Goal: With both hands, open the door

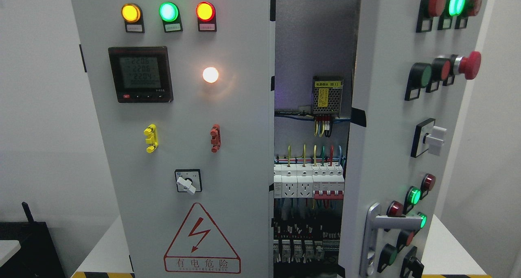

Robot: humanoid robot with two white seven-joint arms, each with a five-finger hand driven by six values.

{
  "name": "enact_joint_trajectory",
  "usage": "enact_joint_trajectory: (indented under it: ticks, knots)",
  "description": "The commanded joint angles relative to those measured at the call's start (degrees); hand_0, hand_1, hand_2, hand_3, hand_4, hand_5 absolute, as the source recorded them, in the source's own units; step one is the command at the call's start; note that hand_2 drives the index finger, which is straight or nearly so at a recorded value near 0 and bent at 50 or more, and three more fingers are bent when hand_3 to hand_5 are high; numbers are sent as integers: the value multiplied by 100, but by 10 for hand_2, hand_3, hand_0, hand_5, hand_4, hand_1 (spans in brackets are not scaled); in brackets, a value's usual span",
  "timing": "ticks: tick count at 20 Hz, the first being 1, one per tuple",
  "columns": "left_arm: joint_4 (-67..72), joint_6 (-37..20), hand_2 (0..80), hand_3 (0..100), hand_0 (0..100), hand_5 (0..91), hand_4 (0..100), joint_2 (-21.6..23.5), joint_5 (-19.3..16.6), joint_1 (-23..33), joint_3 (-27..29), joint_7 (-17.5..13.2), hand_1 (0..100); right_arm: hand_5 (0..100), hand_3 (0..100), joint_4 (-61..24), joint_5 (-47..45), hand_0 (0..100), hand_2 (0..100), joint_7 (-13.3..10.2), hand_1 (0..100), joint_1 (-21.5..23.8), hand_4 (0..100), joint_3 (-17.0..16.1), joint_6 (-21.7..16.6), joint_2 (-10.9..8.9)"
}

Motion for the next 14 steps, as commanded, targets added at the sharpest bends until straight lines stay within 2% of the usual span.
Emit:
enact_joint_trajectory:
  ticks: [1, 3, 5, 9, 11, 14]
  knots:
    - [-475, 492, 0, 0, 0, 0, 31, 1751, 726, 83, 1635, -356, 0, 0, 0, 0, 0, 106, 0, -1, 0, 0, 0, 0, 1, 0]
    - [-466, 800, 0, 0, 0, 0, 31, 2014, 841, 57, 1898, -646, 0, 0, 0, 0, 0, 106, 0, -1, 0, 0, 0, 0, 1, 0]
    - [-458, 994, 0, 0, 0, 0, 31, 2261, 885, 5, 2092, -779, 0, 0, 0, 0, 0, 106, 0, -1, 0, 0, 0, 0, 1, 0]
    - [-493, 1231, 0, 0, 0, 0, 31, 2648, 885, -504, 2093, -998, 0, 0, 0, 0, 0, 106, 0, -1, 0, 0, 0, 0, 1, 0]
    - [-502, 1433, 0, 0, 0, 0, 32, 2806, 885, -724, 2093, -1209, 0, 0, 0, 0, 0, 106, 0, -1, 0, 0, 0, 0, 1, 0]
    - [-502, 1496, 0, 0, 0, 0, 32, 3061, 885, -822, 2093, -1385, 0, 0, 0, 0, 0, 106, 0, -1, 0, 0, 0, 0, 1, 0]
